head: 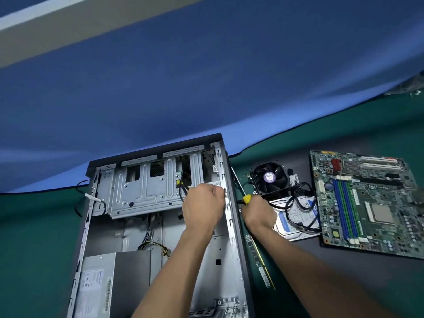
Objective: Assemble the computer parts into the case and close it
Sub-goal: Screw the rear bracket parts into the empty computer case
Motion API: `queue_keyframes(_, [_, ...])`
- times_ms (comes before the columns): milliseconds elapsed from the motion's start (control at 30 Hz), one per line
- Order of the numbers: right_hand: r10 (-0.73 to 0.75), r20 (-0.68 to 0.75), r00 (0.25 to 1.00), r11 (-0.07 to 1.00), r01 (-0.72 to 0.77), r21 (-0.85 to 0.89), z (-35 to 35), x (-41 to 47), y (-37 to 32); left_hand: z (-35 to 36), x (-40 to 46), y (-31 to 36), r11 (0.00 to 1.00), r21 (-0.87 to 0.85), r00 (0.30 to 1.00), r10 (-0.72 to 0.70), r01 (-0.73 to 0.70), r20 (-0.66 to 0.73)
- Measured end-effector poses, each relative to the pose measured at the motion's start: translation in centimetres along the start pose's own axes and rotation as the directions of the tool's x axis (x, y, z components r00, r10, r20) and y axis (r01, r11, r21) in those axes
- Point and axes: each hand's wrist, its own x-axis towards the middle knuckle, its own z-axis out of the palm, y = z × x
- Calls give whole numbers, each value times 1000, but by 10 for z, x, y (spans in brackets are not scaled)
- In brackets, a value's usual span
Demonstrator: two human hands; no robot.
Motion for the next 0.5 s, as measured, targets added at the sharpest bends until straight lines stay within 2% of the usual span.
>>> queue_keyframes(133, [-18, -23, 1000, 999, 17, -36, 0, 2, 2, 1, -3, -2, 996, -87, 1000, -6, 3, -31])
queue_keyframes(300, [-34, -40, 999, 999, 32, -33, 2, 0, 0, -1, -4, -4, 989, -148, 1000, 18, -19, -5])
queue_keyframes(500, [-9, -38, 999, 1000, 10, 22, 2, 0, 1, 0, -3, -4, 991, -128, 1000, 27, -26, 9])
